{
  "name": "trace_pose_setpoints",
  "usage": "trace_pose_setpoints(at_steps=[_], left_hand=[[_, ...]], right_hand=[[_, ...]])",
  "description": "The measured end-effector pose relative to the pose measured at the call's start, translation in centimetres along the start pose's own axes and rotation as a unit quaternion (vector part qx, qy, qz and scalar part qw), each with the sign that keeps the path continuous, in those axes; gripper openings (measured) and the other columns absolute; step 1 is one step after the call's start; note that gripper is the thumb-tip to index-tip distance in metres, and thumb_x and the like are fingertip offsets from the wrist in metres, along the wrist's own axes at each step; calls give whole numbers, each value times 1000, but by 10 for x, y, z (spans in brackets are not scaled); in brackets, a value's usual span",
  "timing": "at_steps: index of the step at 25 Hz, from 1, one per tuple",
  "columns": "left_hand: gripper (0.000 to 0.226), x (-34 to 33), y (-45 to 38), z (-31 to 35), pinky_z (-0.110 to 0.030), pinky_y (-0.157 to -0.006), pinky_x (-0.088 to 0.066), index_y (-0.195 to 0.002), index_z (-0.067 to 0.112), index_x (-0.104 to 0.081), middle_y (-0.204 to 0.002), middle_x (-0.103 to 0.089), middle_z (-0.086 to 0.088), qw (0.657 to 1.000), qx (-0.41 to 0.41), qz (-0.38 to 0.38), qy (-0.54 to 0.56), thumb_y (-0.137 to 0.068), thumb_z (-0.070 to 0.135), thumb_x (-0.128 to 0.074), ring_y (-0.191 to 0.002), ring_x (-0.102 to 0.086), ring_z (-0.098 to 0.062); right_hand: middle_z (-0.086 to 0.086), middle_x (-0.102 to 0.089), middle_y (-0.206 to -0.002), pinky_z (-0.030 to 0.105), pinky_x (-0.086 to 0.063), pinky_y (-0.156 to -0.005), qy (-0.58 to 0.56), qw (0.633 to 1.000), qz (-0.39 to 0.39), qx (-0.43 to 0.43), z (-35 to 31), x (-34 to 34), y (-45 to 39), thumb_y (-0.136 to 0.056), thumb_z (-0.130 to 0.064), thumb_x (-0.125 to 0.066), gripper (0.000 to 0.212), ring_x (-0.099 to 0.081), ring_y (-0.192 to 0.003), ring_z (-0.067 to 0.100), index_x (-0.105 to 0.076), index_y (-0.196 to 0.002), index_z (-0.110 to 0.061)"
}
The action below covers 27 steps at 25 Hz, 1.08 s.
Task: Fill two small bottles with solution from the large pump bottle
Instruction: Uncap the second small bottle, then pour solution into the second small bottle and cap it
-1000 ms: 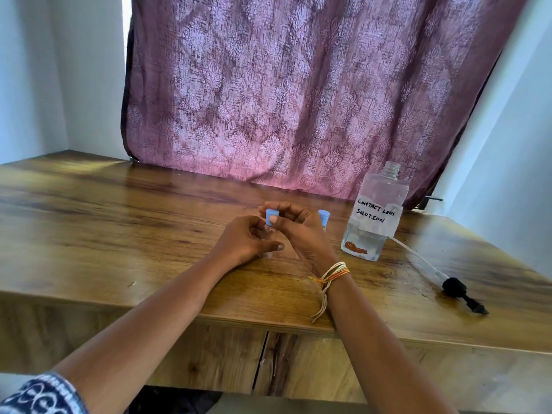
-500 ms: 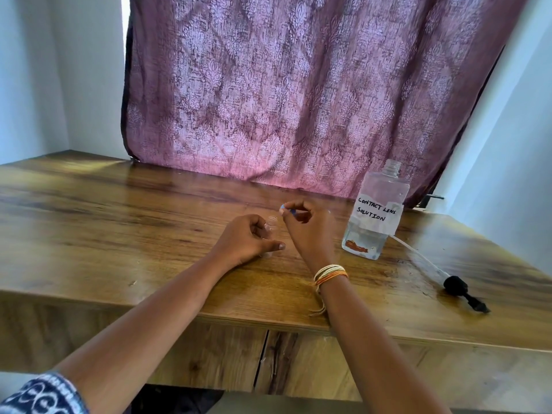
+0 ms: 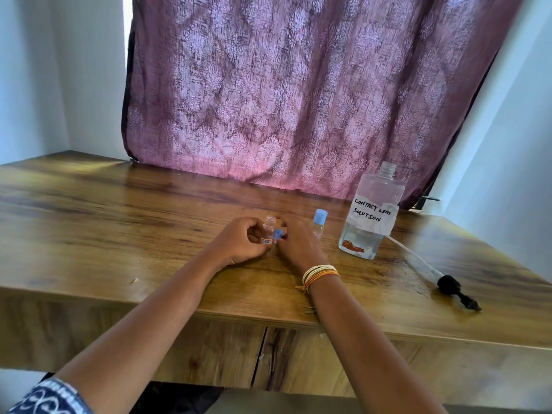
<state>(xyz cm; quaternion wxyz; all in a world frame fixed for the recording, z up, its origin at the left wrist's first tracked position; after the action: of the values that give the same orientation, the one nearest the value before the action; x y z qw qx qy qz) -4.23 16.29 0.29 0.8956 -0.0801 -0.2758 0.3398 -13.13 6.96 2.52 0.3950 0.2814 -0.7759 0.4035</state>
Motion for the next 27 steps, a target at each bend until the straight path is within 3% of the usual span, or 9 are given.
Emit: trace_pose_setpoints(at_steps=[2,5,8,11,16,21,24,26,27], left_hand=[[25,0,1,2,-38,-86,-57,-89,20,-67,-92,-72,-4,1000,-3,4,-2,-71,8,-79,-86,-70,-18],[27,-4,6,4,-44,-87,-57,-89,15,-68,-90,-73,-8,1000,-6,0,10,-68,8,-82,-85,-70,-21],[32,-12,9,9,-49,-87,-56,-94,5,-69,-92,-73,-15,1000,-10,-17,22,-66,6,-84,-86,-71,-26],[34,-26,13,20,-45,-86,-57,-93,9,-69,-93,-74,-11,999,-11,-48,17,-64,9,-86,-87,-71,-25],[34,-61,17,40,-45,-86,-57,-92,12,-69,-94,-73,-13,997,-14,-71,32,-63,12,-86,-83,-70,-25],[42,-91,17,47,-40,-86,-57,-97,16,-66,-93,-73,-5,996,-5,-80,46,-59,18,-84,-86,-70,-18],[50,-94,18,46,-34,-81,-60,-99,19,-64,-93,-73,-2,994,-12,-80,72,-56,30,-86,-85,-71,-15],[51,-92,18,47,-24,-73,-58,-104,28,-62,-94,-71,-3,994,-29,-73,78,-60,39,-84,-83,-69,-10],[49,-92,19,50,-22,-70,-57,-107,33,-61,-94,-70,-4,992,-38,-74,95,-64,40,-82,-83,-68,-10]], right_hand=[[12,-63,-121,50,-41,-103,1,1000,1,-2,1,3,3,-84,-7,-59,50,-57,-116,29,-50,-133,-16],[16,-62,-114,47,-48,-94,-28,999,28,-22,8,8,19,-83,-8,-61,43,-58,-107,31,-52,-125,-9],[8,-67,-99,40,-56,-82,-60,997,40,-35,22,17,42,-81,-8,-64,23,-63,-90,22,-63,-104,-10],[1,-71,-80,31,-55,-73,-74,995,66,-32,40,39,60,-78,-9,-66,8,-65,-75,13,-71,-82,-14],[-5,-65,-72,29,-49,-63,-118,957,244,-105,80,108,64,-75,-18,-67,3,-62,-69,13,-66,-78,-19],[13,-50,-115,33,-37,-89,-114,920,339,-162,114,154,39,-66,-26,-76,56,-47,-104,27,-48,-113,-12],[18,-40,-137,43,-36,-107,-150,935,262,-188,134,162,8,-64,-29,-85,97,-40,-127,34,-27,-140,-11],[20,-45,-137,52,-45,-103,-249,932,183,-189,142,154,-10,-64,-21,-88,105,-49,-124,36,-21,-144,-9],[21,-50,-132,53,-50,-96,-288,925,162,-188,143,151,-14,-64,-17,-88,99,-56,-117,36,-26,-140,-5]])
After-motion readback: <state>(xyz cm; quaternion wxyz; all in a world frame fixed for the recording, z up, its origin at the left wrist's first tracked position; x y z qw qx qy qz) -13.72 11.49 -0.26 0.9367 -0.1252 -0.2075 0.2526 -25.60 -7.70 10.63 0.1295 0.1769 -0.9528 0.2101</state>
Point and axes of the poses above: each hand's wrist, its own y-axis away from the middle knuckle, its own x-axis out of the back of the hand, z = x × y, the point moved 7 cm from there along -y, towards the middle knuckle
